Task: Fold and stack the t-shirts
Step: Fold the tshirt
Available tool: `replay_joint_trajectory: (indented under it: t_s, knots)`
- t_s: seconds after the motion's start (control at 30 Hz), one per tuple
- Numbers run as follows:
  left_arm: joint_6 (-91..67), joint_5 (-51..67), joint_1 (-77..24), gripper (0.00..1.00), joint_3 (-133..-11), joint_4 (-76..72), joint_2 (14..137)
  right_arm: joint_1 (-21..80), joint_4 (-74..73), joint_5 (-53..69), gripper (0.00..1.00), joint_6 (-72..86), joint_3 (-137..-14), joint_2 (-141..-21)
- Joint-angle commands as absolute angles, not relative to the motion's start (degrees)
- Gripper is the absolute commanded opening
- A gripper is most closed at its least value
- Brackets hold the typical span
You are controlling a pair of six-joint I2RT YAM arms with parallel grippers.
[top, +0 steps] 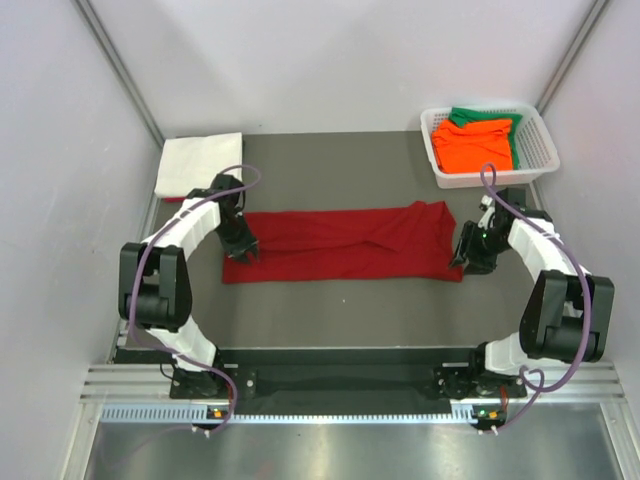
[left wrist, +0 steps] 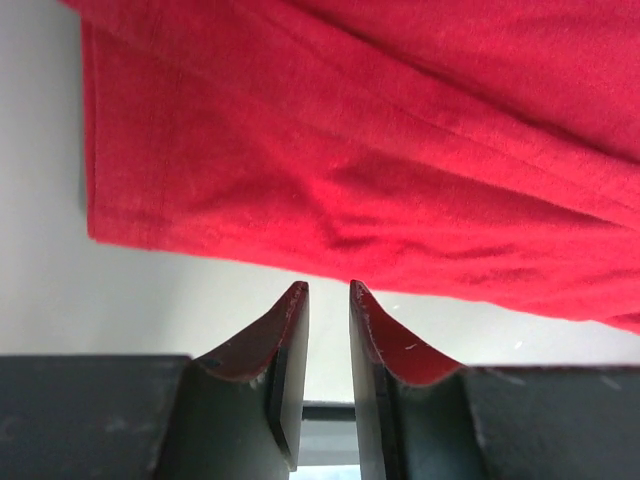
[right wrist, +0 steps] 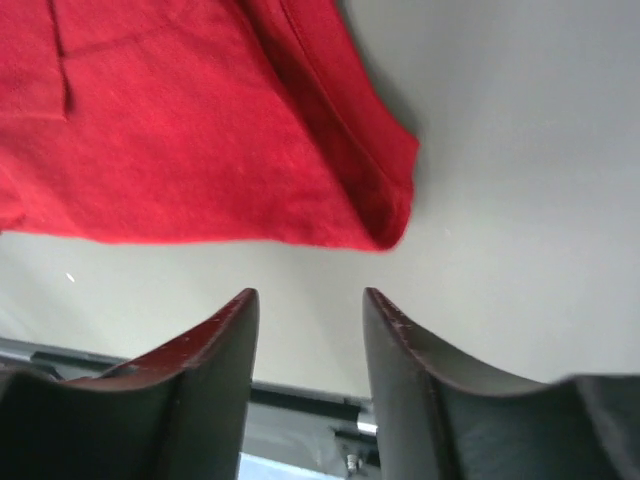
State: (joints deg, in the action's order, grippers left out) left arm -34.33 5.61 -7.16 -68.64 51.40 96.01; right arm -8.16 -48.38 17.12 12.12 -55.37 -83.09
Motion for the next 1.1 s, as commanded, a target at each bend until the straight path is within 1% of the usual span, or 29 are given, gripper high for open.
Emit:
replay_joint_trajectory:
  t_s: [0.0, 0.17, 0.47, 0.53, 0.63, 0.67, 0.73, 0.77, 0.8, 0.87, 0.93, 1.03, 1.07]
  knots:
    - [-33.66, 6.24, -7.03, 0.28, -67.85, 48.87, 96.50, -8.26, -40.97, 18.46, 0.45, 11.34, -54.50, -82.00]
    - [-32.35, 5.19, -7.03, 0.27, -67.76, 49.83, 98.61, -8.26, -37.97, 17.14, 0.47, 10.11, -53.09, -85.95]
    - [-29.97, 1.94, -7.03, 0.27, -67.06, 50.62, 100.81, -8.26, -37.44, 15.38, 0.48, 11.34, -53.09, -89.47]
    - [-29.88, 1.58, -7.03, 0.27, -66.28, 50.54, 101.07, -8.17, -37.53, 14.95, 0.47, 11.77, -52.74, -90.17]
    - [-29.53, 0.44, -6.94, 0.26, -65.57, 50.45, 101.42, -7.91, -36.83, 13.71, 0.31, 12.39, -51.07, -90.35]
    - [-29.44, 0.53, -6.94, 0.26, -65.39, 50.45, 101.60, -7.91, -36.57, 12.84, 0.24, 12.74, -50.63, -90.26]
    - [-29.44, 0.44, -6.94, 0.26, -64.34, 50.10, 101.60, -7.91, -35.95, 11.69, 0.21, 13.18, -49.05, -90.35]
    - [-29.44, -1.21, -6.94, 0.26, -64.07, 50.01, 101.69, -7.91, -35.77, 10.12, 0.08, 13.79, -48.69, -90.35]
    - [-29.36, -1.49, -6.94, 0.26, -63.81, 50.10, 101.78, -7.91, -36.64, 8.63, 0.00, 14.15, -48.17, -90.44]
    - [-29.27, -3.33, -6.94, 0.26, -63.55, 50.88, 101.78, -8.09, -38.05, 3.20, 0.00, 14.76, -47.90, -90.09]
    - [-28.92, -5.35, -6.94, 0.26, -63.28, 51.32, 101.51, -8.26, -39.37, 0.63, 0.00, 14.68, -47.46, -88.87]
    - [-29.00, -6.59, -6.94, 0.26, -63.80, 53.08, 100.55, -8.17, -40.95, 0.35, 0.00, 14.42, -49.03, -87.54]
    - [-29.09, -7.37, -6.94, 0.26, -63.98, 53.69, 98.81, -8.09, -41.48, 0.44, 0.03, 14.07, -49.83, -87.45]
